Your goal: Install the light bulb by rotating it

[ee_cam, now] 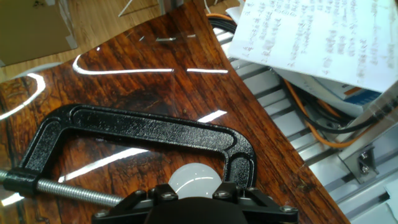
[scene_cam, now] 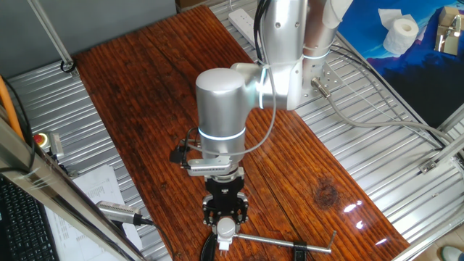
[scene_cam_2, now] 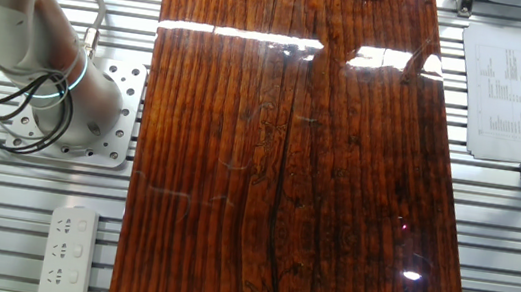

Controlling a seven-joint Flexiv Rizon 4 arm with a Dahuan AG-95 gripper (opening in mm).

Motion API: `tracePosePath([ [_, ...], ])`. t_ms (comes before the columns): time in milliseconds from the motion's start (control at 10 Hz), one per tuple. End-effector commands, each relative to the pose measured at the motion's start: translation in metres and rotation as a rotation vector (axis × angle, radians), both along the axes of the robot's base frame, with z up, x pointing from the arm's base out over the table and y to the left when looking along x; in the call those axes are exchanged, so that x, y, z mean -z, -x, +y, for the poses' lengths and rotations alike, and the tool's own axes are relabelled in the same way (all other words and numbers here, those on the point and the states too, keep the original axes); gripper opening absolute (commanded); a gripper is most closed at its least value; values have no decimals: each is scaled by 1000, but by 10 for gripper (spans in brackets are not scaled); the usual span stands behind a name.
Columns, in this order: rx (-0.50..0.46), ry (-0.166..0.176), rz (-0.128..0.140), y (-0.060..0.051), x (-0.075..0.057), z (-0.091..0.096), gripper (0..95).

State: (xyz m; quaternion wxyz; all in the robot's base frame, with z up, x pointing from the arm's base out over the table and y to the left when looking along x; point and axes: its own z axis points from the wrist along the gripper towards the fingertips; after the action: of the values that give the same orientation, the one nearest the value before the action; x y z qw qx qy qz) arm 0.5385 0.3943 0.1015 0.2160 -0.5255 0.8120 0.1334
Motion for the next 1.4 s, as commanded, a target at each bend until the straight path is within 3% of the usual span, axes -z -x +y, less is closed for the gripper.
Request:
tracePosePath([
  [100,2,1,1,0,1,0,190],
  [800,1,4,-3,-1,10,-3,190],
  [1400,83,11,35,-1,10,-4,190],
])
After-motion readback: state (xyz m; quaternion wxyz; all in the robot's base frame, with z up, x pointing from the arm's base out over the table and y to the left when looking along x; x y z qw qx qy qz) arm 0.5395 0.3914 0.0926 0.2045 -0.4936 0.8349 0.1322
